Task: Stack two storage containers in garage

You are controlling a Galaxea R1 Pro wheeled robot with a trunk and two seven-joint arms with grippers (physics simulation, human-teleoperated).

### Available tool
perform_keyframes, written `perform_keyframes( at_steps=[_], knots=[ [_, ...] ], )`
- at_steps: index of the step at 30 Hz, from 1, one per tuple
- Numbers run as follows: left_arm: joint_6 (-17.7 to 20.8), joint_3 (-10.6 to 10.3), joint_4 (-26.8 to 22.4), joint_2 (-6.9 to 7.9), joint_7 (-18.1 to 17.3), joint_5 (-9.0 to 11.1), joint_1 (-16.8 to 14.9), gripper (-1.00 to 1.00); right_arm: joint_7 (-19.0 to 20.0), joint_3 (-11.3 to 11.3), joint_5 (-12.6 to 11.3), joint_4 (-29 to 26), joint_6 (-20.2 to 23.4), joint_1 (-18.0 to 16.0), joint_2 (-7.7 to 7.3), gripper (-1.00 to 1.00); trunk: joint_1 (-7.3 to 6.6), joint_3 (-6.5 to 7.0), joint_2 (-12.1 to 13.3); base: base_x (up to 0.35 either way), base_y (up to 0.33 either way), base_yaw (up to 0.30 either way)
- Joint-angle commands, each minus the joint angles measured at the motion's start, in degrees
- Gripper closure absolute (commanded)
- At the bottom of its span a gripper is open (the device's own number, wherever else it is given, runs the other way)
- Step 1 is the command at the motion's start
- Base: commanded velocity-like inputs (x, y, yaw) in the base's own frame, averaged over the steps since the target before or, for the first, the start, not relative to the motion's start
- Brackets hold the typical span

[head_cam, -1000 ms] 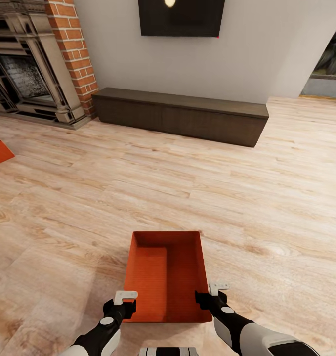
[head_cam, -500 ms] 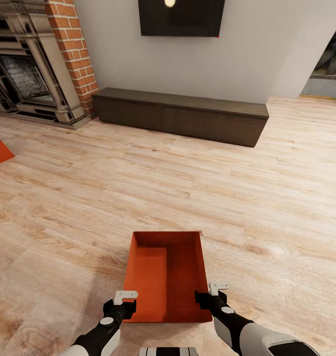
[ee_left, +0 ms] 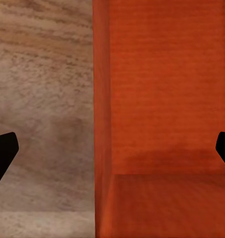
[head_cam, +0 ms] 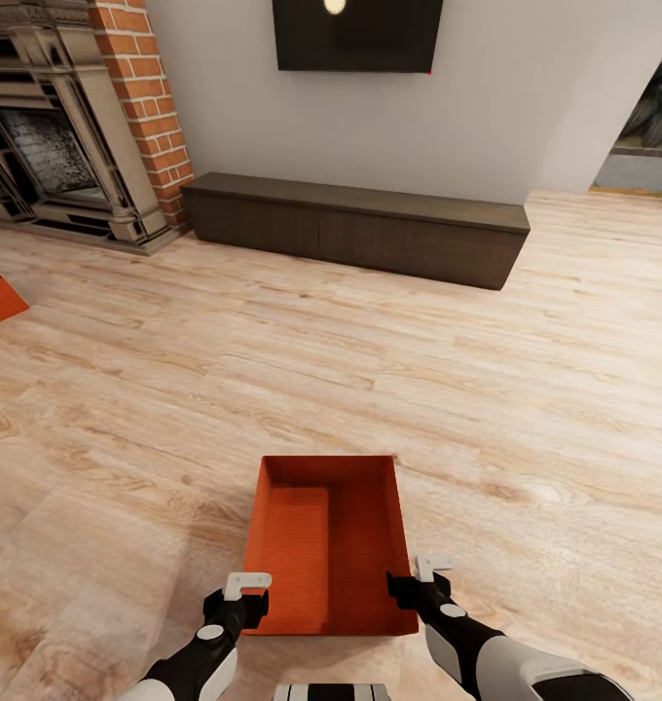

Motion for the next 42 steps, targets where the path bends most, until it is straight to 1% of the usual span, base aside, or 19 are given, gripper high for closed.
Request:
perform_keyframes(
  at_steps=[1, 22, 37, 42],
  knots=[
    [-0.2, -0.5, 0.1, 0.01, 0.3, 0.5, 0.0, -1.0, -0.2, 0.5, -0.4, 0.1, -0.2, 0.0, 0.0, -1.0, -0.01, -0.04, 0.0, 0.0, 0.0, 0.0],
    [-0.3, -0.4, 0.1, 0.19, 0.5, 0.6, 0.0, -1.0, -0.2, 0.5, -0.4, 0.1, -0.2, 0.0, -0.06, -1.0, -0.01, -0.04, 0.0, 0.0, 0.0, 0.0],
    [-0.3, -0.4, 0.1, 0.19, 0.5, 0.6, 0.0, -1.0, -0.2, 0.5, -0.5, 0.1, -0.2, 0.0, -0.06, -1.0, 3.29, -2.73, -6.0, 0.0, 0.0, 0.0],
    [-0.3, -0.4, 0.1, 0.19, 0.5, 0.6, 0.0, -1.0, -0.2, 0.5, -0.5, 0.1, -0.3, 0.0, -0.06, -1.0, 3.29, -2.73, -6.0, 0.0, 0.0, 0.0]
  ],
)
